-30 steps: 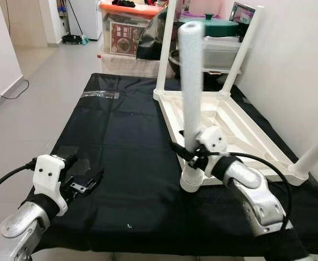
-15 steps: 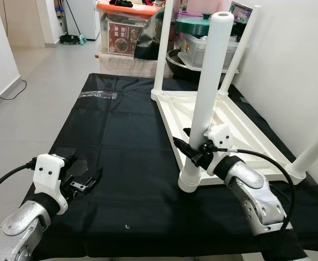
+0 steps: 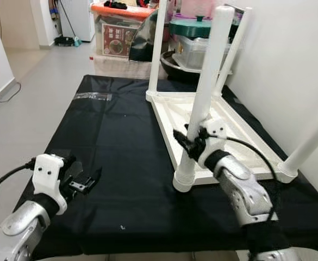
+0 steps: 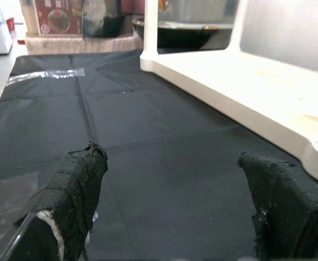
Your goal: Building children table
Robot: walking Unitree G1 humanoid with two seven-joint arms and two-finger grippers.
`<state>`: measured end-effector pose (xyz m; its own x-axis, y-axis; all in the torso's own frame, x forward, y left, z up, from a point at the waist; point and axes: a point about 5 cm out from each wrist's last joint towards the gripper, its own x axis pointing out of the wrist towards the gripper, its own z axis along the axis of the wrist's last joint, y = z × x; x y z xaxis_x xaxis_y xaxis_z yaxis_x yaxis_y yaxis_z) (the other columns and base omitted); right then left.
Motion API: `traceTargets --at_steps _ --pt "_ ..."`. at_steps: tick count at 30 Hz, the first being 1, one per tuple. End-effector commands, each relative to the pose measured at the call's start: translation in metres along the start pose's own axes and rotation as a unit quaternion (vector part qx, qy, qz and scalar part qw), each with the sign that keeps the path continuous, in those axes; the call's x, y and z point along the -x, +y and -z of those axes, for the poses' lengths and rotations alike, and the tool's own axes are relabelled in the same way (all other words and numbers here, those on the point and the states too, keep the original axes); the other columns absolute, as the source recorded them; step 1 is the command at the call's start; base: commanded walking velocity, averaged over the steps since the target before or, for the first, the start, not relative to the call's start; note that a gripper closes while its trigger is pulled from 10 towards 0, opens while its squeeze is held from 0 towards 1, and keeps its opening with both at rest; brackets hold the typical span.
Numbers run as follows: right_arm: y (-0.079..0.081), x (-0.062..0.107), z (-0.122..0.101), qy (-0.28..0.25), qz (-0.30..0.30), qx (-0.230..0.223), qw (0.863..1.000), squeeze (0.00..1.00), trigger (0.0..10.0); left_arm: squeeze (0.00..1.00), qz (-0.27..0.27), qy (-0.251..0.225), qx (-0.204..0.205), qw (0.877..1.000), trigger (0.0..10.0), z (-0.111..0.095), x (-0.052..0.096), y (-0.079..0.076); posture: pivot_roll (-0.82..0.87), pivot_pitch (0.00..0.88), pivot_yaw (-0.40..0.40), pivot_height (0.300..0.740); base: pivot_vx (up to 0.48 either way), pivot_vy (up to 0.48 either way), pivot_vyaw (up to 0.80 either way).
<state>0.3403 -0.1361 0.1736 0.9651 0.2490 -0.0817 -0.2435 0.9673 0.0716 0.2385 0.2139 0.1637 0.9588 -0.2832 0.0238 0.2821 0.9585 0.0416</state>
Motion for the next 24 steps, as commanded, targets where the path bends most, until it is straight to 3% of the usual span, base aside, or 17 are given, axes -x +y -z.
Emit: traceTargets --at_steps 1,5,8,9,14,18,19,22,23,24 --pt "-0.025 0.014 0.053 0.138 0.137 -0.036 0.98 0.0 0.0 0.0 -0.008 0.013 0.0 1.0 10.0 0.006 0.0 0.001 0.12 0.0 -0.122 0.74 0.0 0.0 0.0" --pt "-0.026 0.027 0.06 0.141 0.226 -0.049 0.963 0.0 0.0 0.0 -0.015 0.018 -0.006 1.0 10.0 0.008 0.001 0.003 0.12 0.0 -0.121 0.74 0.0 0.0 0.0" --pt "-0.025 0.03 0.06 0.139 0.238 -0.048 0.96 0.0 0.0 0.0 -0.017 0.018 -0.007 1.0 10.0 0.008 0.0 0.004 0.12 0.0 -0.121 0.74 0.0 0.0 0.0" --pt "-0.027 0.035 0.057 0.134 0.276 -0.064 0.95 0.0 0.0 0.0 -0.02 0.02 -0.007 1.0 10.0 0.009 0.0 0.005 0.11 0.0 -0.117 0.74 0.0 0.0 0.0" --pt "-0.029 0.037 0.052 0.125 0.295 -0.074 0.944 0.0 0.0 0.0 -0.022 0.022 -0.009 0.999 10.0 0.01 -0.001 0.005 0.11 0.0 -0.117 0.74 0.0 0.0 0.0" --pt "-0.015 0.03 0.047 0.114 0.236 -0.114 0.958 0.0 0.0 0.0 -0.024 0.023 -0.012 0.999 10.0 0.011 -0.002 0.006 0.11 0.0 -0.114 0.74 0.0 0.0 0.0" --pt "-0.005 0.024 0.042 0.099 0.176 -0.121 0.972 0.0 0.0 0.0 -0.025 0.023 -0.012 0.999 10.0 0.01 -0.002 0.006 0.11 0.0 -0.115 0.74 0.0 0.0 0.0" --pt "0.008 0.019 0.034 0.072 0.091 -0.117 0.986 0.0 0.0 0.0 -0.025 0.022 -0.014 0.999 10.0 0.01 -0.003 0.007 0.11 0.0 -0.111 0.74 0.0 0.0 0.0" --pt "0.008 0.019 0.034 0.072 0.091 -0.117 0.986 0.0 0.0 0.0 -0.025 0.022 -0.014 0.999 10.0 0.01 -0.003 0.007 0.11 0.0 -0.111 0.74 0.0 0.0 0.0" --pt "0.012 0.018 0.029 0.058 0.036 -0.098 0.993 0.0 0.0 0.0 -0.024 0.023 -0.016 0.999 10.0 0.011 -0.003 0.006 0.11 0.0 -0.113 0.74 0.0 0.0 0.0"
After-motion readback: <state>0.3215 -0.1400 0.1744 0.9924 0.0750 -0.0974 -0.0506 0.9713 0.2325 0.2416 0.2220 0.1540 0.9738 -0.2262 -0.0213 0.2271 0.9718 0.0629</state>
